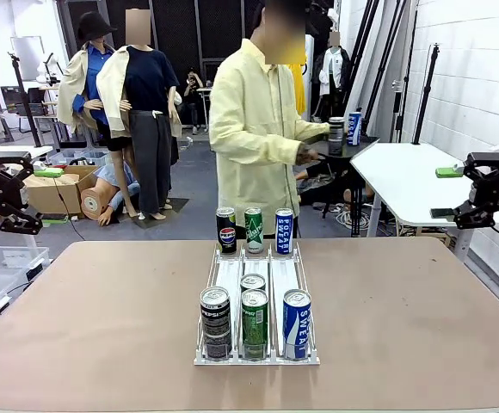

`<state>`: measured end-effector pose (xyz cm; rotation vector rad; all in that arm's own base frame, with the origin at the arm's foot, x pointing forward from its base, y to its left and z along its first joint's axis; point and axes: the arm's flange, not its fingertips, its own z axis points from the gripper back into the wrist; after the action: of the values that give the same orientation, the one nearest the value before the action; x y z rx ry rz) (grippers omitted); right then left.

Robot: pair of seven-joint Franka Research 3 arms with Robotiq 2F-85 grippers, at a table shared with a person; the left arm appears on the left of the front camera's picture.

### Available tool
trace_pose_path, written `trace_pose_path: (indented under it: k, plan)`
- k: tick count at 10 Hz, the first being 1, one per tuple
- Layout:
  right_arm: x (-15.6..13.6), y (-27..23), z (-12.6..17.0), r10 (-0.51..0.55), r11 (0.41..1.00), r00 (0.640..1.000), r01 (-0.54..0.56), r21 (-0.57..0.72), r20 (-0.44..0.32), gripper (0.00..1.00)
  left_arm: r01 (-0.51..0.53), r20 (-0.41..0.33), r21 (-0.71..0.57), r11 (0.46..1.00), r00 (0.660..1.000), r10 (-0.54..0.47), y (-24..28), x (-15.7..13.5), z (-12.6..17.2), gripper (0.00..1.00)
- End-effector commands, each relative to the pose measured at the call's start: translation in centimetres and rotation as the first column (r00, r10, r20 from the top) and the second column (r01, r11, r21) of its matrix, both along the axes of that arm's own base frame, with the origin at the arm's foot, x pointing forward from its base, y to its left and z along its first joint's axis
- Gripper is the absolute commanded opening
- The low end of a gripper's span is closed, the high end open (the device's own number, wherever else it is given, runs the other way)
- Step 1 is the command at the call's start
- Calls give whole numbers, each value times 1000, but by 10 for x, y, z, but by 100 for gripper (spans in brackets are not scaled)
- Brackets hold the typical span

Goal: Retrieve and hand over the desired beverage to the person.
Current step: Place the picked can on the Handle tray extended by the person.

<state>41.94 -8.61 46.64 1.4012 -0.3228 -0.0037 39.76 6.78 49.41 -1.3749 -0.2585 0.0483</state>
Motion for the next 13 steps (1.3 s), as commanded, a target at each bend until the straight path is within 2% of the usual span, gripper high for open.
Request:
trace_pose_path:
  k: [1, 13]
  plan:
    - [0, 2, 2, 6, 1000, 1000, -6, 17, 4, 100, -4, 6, -10, 1000, 1000, 4, 0, -2, 2, 100]
    - [0, 2, 2, 6, 1000, 1000, -6, 17, 4, 100, -4, 6, -10, 1000, 1000, 4, 0, -2, 2, 100]
